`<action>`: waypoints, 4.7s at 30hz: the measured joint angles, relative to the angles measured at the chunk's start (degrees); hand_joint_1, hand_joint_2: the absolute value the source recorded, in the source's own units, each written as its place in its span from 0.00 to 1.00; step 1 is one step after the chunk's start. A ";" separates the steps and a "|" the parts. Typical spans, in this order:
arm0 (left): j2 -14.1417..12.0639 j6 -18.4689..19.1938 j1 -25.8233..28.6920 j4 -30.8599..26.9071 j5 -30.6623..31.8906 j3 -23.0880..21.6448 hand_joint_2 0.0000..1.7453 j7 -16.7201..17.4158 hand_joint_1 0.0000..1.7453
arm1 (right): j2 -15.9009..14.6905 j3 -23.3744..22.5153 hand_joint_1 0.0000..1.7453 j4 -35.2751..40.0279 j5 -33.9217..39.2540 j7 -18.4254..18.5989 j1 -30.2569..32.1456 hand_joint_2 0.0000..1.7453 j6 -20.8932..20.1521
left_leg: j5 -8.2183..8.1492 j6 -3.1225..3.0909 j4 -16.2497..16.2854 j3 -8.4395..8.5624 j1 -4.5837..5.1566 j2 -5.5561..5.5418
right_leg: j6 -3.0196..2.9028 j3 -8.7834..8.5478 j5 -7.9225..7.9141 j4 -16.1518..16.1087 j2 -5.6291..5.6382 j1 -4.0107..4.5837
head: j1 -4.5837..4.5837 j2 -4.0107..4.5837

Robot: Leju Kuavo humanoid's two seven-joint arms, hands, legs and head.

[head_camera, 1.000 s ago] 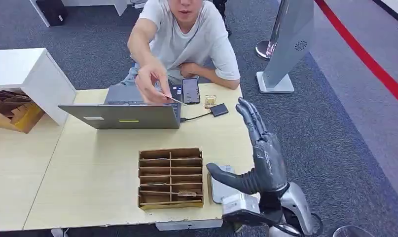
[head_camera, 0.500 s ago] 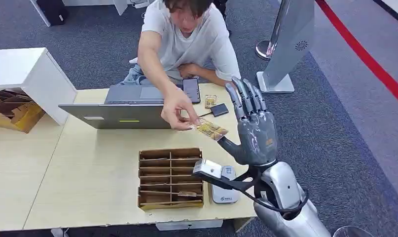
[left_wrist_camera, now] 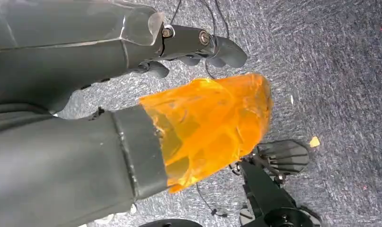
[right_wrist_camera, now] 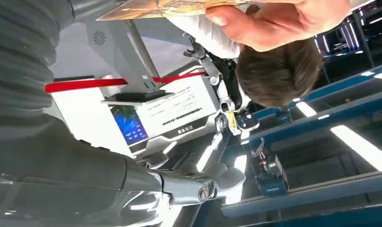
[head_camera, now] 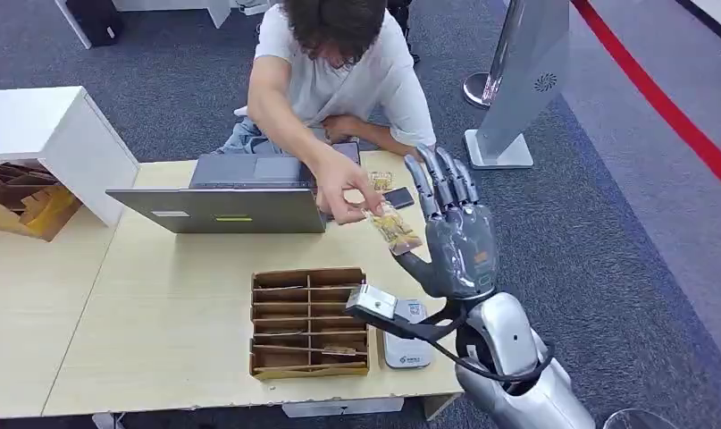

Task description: Pass the card to the sensor for recognition and then transmit it.

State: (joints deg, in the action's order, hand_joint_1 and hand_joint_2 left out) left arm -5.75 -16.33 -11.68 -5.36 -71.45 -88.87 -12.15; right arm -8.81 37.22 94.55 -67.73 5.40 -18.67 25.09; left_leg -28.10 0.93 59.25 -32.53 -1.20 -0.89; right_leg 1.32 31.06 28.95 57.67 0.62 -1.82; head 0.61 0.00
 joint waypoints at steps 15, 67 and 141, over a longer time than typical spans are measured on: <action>0.17 0.15 -0.16 0.00 0.04 0.00 0.00 0.35 0.00 | 0.00 0.04 1.00 -0.11 2.76 -0.31 0.00 1.00 -0.79 | 0.00 0.00 0.00 0.00 0.00 0.00 | 0.00 0.00 0.00 0.00 0.00 0.00 | 0.00 0.00; -0.55 -0.13 -0.51 -0.09 -1.03 0.00 0.00 1.38 0.00 | -0.90 -3.10 1.00 -8.85 54.64 -3.45 10.91 1.00 -28.20 | 0.00 0.00 0.00 -0.03 0.00 -0.01 | 0.00 0.03 0.00 0.00 0.00 0.00 | 0.00 0.00; -1.46 -0.87 -0.51 -1.44 -0.31 0.00 0.00 1.20 0.00 | -0.90 -7.56 1.00 -17.92 57.53 -2.73 12.27 1.00 -25.64 | 0.00 0.00 0.00 -0.02 0.00 -0.01 | 0.00 0.04 0.00 0.00 0.00 0.00 | 0.02 0.00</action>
State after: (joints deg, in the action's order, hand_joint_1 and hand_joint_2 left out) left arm -7.21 -17.20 -12.19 -6.80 -71.76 -88.87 -10.95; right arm -9.70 29.66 76.63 -10.21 2.67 -6.40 -0.55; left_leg -28.10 0.93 59.25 -32.55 -1.20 -0.90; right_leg 1.33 31.10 28.95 57.67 0.63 -1.82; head 0.63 0.00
